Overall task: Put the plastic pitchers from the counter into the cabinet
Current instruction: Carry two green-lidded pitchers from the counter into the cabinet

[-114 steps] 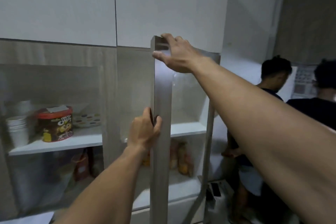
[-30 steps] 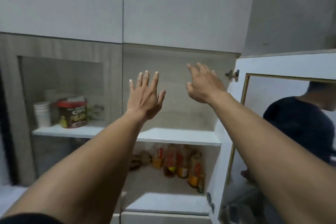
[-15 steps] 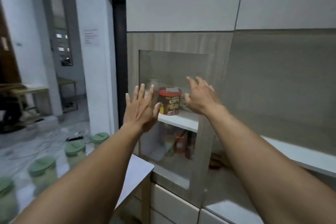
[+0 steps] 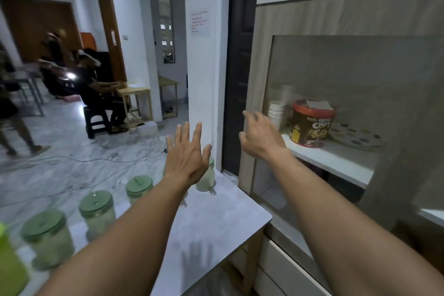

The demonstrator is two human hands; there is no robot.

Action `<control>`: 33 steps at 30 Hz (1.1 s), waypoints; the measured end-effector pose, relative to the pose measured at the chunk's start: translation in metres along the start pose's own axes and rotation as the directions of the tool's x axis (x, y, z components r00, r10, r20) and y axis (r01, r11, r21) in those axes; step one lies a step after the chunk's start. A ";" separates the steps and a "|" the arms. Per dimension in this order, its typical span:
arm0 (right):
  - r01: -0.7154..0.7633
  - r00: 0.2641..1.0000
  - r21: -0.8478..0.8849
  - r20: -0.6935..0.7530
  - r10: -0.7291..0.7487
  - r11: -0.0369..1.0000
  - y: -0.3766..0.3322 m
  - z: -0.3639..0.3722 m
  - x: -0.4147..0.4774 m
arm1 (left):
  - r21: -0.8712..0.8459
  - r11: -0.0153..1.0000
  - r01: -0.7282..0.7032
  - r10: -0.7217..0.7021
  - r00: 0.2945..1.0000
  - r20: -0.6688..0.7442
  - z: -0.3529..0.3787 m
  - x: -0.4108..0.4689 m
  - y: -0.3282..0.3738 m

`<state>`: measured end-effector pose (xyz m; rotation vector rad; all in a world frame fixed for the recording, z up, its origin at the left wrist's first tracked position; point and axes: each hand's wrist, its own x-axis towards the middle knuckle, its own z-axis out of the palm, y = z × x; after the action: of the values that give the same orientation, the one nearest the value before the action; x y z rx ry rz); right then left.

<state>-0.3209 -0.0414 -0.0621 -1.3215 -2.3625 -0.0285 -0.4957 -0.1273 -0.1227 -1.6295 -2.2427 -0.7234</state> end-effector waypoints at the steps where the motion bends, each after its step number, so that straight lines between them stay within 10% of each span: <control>1: 0.013 1.000 0.006 0.009 -0.013 1.000 -0.002 0.013 0.009 | -0.005 1.000 0.023 -0.023 1.000 0.012 0.008 0.003 -0.008; 17: 0.017 0.932 0.263 0.345 -0.110 0.965 0.035 0.284 0.154 | -0.247 0.833 0.495 -0.494 0.867 0.069 0.223 0.056 -0.091; 22: -0.099 0.912 0.360 0.407 -0.060 0.928 0.048 0.362 0.168 | -0.320 0.651 0.688 -0.703 0.706 0.088 0.287 0.059 -0.095; 27: -0.368 0.852 0.468 0.516 0.090 0.804 0.052 0.412 0.169 | -0.448 0.277 0.850 -0.906 0.386 0.172 0.328 0.065 -0.106; 33: -0.549 0.772 0.509 0.612 0.170 0.662 0.050 0.447 0.172 | -0.458 0.201 0.866 -0.917 0.331 0.224 0.358 0.067 -0.123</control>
<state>-0.5175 0.2241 -0.4119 -1.5021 -2.0482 1.3511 -0.6089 0.0921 -0.4175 -0.0426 -2.9600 -1.7410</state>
